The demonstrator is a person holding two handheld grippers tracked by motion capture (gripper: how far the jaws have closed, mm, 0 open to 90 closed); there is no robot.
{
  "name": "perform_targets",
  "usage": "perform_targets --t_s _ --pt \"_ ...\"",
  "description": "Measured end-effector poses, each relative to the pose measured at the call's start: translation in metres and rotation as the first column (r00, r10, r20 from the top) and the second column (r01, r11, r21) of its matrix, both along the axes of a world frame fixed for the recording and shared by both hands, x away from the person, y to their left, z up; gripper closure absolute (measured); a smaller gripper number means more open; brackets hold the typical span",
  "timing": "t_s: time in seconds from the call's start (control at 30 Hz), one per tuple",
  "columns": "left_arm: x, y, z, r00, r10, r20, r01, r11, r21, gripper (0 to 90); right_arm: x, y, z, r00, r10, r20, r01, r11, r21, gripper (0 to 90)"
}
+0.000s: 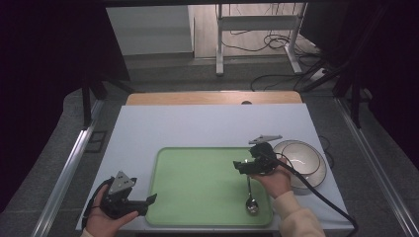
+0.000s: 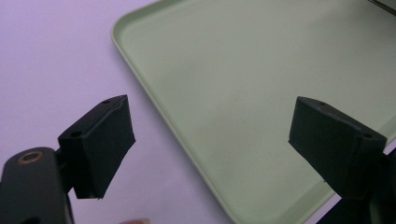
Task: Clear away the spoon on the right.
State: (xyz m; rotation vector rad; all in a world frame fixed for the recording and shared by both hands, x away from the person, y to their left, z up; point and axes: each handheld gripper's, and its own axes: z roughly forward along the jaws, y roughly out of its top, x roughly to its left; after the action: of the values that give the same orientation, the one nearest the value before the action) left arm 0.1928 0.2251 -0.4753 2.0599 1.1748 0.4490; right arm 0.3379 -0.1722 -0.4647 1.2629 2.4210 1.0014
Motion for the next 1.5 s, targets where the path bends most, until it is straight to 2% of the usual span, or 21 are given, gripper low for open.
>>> perform_targets --t_s 0.17,0.37,0.4,0.53,0.6,0.7,0.77,0.8,0.9,0.97,1.03,1.07,1.1,1.13,1.2,1.23,1.27,1.33,1.4,1.5 --pt "0.001 0.000 0.001 1.0000 0.001 0.000 -0.001 1.0000 -0.007 13.6 -0.005 -0.004 0.007 0.9994 0.002 0.033 -0.002 1.0000 -0.002 16.7" --pt "0.004 0.000 0.003 1.0000 0.002 0.004 -0.002 1.0000 -0.008 13.5 -0.018 -0.014 0.019 0.9970 0.023 0.074 -0.026 0.9988 0.042 18.9" --pt "0.004 0.000 0.002 1.0000 0.003 0.004 -0.003 1.0000 -0.006 13.5 -0.021 -0.017 0.022 0.9941 0.034 0.102 -0.039 0.9982 0.044 19.1" --pt "0.004 0.001 0.001 0.9999 0.013 0.000 -0.013 0.9999 -0.003 13.5 -0.024 -0.023 0.026 0.9936 0.050 0.102 -0.058 0.9955 0.075 19.1" --pt "0.003 0.000 0.002 0.9999 0.014 0.005 -0.014 0.9999 -0.003 13.5 -0.025 -0.030 0.031 0.9933 0.057 0.101 -0.068 0.9909 0.116 19.0" --pt "0.002 0.000 0.003 0.9999 0.013 0.010 -0.013 0.9999 -0.006 13.5 -0.027 -0.033 0.035 0.9921 0.059 0.111 -0.075 0.9876 0.138 18.4" --pt "0.002 0.000 0.002 0.9999 0.011 0.011 -0.011 0.9999 -0.004 13.5 -0.030 -0.037 0.039 0.9898 0.065 0.126 -0.084 0.9849 0.151 17.5" --pt "0.002 0.000 0.001 0.9999 0.010 0.009 -0.010 0.9999 -0.005 13.5 -0.035 -0.043 0.045 0.9842 0.058 0.167 -0.085 0.9832 0.161 17.5" --pt "0.000 0.002 0.001 0.9998 0.016 0.012 -0.016 0.9998 -0.013 13.6 -0.040 -0.050 0.049 0.9810 0.049 0.188 -0.084 0.9794 0.184 17.3" --pt "-0.001 0.004 0.003 0.9996 0.020 0.020 -0.020 0.9997 -0.017 13.5 -0.050 -0.064 0.051 0.9768 0.031 0.212 -0.074 0.9765 0.202 17.3" --pt "-0.001 0.005 0.003 0.9996 0.020 0.022 -0.020 0.9997 -0.017 13.5 -0.053 -0.067 0.051 0.9755 0.027 0.218 -0.073 0.9760 0.205 17.3" --pt "-0.002 0.006 0.004 0.9995 0.021 0.025 -0.021 0.9996 -0.017 13.6 -0.063 -0.079 0.050 0.9735 0.023 0.227 -0.072 0.9748 0.211 17.3" --pt "-0.002 0.006 0.004 0.9995 0.021 0.025 -0.021 0.9996 -0.017 13.6 -0.063 -0.079 0.050 0.9735 0.023 0.227 -0.072 0.9748 0.211 17.3" --pt "-0.003 0.006 0.004 0.9993 0.024 0.027 -0.024 0.9996 -0.017 13.6 -0.071 -0.089 0.048 0.9720 0.021 0.234 -0.072 0.9750 0.210 17.3" --pt "-0.002 0.006 0.004 0.9992 0.028 0.028 -0.027 0.9994 -0.019 13.6 -0.074 -0.093 0.047 0.9718 0.017 0.235 -0.069 0.9745 0.214 17.4" --pt "-0.002 0.007 0.005 0.9991 0.030 0.029 -0.030 0.9994 -0.018 13.6 -0.079 -0.103 0.044 0.9718 0.011 0.235 -0.068 0.9695 0.235 17.5" --pt "-0.002 0.006 0.005 0.9991 0.031 0.030 -0.030 0.9994 -0.017 13.6 -0.079 -0.103 0.044 0.9718 0.011 0.235 -0.068 0.9695 0.235 17.5" --pt "0.000 0.005 0.005 0.9990 0.031 0.032 -0.030 0.9994 -0.014 13.6 -0.080 -0.112 0.038 0.9759 0.003 0.218 -0.066 0.9578 0.280 17.8" --pt "0.001 0.004 0.005 0.9991 0.028 0.031 -0.028 0.9995 -0.011 13.6 -0.080 -0.113 0.036 0.9783 0.006 0.207 -0.067 0.9556 0.287 17.8" --pt "0.002 0.004 0.003 0.9993 0.025 0.029 -0.025 0.9997 -0.008 13.6 -0.079 -0.111 0.035 0.9784 0.014 0.206 -0.073 0.9574 0.279 17.8"
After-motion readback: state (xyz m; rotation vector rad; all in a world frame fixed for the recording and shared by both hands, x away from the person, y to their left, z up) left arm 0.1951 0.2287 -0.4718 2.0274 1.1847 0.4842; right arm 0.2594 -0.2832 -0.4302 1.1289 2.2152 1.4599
